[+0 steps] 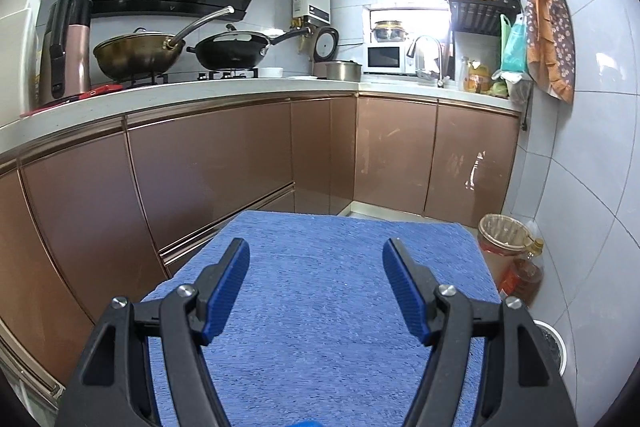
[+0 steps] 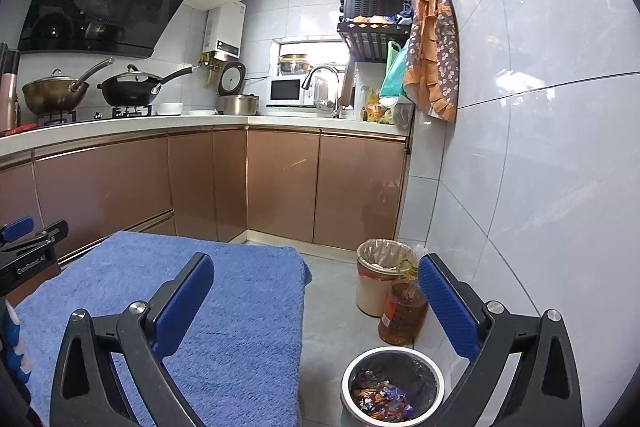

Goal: Collect trash

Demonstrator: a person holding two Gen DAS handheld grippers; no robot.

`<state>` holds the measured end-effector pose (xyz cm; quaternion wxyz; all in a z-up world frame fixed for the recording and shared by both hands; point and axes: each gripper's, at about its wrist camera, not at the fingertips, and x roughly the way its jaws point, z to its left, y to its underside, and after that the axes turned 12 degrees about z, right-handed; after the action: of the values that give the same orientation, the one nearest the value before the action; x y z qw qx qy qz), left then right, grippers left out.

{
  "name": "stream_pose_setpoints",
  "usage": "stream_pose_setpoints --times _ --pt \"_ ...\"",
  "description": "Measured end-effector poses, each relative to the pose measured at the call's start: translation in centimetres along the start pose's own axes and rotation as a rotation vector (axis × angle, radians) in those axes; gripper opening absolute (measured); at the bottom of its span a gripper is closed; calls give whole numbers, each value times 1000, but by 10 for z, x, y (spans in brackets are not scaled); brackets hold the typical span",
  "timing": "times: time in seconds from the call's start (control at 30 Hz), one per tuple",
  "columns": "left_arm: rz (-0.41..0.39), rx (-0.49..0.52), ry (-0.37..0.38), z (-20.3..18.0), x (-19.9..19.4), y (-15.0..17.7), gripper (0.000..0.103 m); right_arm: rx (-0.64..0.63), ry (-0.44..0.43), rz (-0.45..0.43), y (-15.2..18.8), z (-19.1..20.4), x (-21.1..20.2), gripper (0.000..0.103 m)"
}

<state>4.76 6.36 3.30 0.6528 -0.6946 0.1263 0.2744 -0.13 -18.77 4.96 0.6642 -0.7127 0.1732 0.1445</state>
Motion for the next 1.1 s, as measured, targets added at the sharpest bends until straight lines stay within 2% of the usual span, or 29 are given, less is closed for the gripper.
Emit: stream_pose_setpoints --times 0.53,1.1 --pt "-44 -12 29 -4 -21 -6 67 40 9 -27 -3 -20 -10 103" --pt "-67 -1 33 -12 -32 -5 67 39 0 -30 -3 -20 -12 103"
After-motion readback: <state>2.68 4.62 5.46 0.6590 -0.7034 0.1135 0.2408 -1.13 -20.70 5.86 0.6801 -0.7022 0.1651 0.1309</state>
